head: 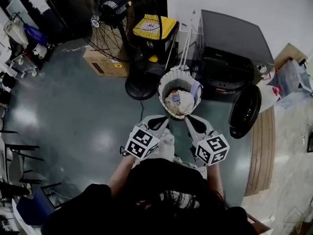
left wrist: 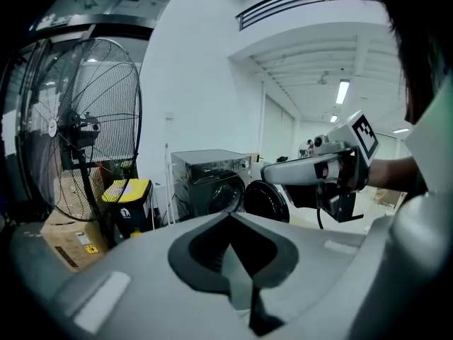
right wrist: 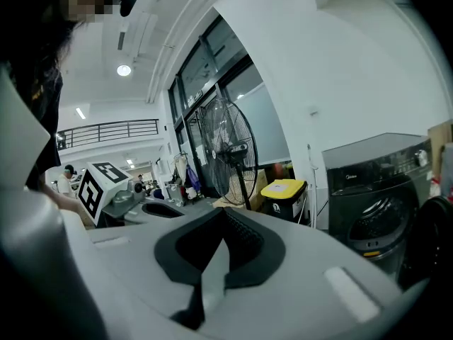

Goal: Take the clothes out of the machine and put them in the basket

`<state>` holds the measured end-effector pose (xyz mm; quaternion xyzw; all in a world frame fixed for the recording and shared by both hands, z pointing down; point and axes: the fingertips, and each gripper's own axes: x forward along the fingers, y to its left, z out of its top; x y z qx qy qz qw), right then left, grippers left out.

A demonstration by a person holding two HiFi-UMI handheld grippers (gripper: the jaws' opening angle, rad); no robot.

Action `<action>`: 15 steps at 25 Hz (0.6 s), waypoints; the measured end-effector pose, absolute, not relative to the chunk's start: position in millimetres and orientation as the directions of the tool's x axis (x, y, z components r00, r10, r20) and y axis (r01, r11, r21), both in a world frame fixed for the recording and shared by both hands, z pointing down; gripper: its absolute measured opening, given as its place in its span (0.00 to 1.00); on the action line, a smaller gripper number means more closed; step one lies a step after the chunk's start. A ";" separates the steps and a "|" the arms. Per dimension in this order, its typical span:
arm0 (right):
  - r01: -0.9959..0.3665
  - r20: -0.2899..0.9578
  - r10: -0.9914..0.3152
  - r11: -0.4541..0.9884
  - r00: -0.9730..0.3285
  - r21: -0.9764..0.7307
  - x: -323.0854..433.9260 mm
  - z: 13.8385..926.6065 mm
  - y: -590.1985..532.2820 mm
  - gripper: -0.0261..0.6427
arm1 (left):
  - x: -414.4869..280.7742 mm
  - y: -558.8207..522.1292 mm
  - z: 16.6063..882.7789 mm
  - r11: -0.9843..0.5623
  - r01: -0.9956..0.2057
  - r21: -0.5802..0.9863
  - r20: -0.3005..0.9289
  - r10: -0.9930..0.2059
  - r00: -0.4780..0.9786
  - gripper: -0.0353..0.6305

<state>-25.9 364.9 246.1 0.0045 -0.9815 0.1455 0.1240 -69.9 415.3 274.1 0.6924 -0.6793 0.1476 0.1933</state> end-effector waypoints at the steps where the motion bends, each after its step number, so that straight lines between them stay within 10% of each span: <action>1: -0.043 0.243 0.028 0.958 -0.970 -0.284 -25.4 245.6 366.0 0.07 | -68.8 415.4 272.1 -0.005 -0.998 0.064 0.464 -0.885 0.034 0.06; 15: -0.026 0.225 0.039 0.960 -0.974 -0.280 -19.4 242.0 375.2 0.07 | -53.9 416.5 260.4 -0.030 -0.999 0.042 0.449 -0.893 0.045 0.06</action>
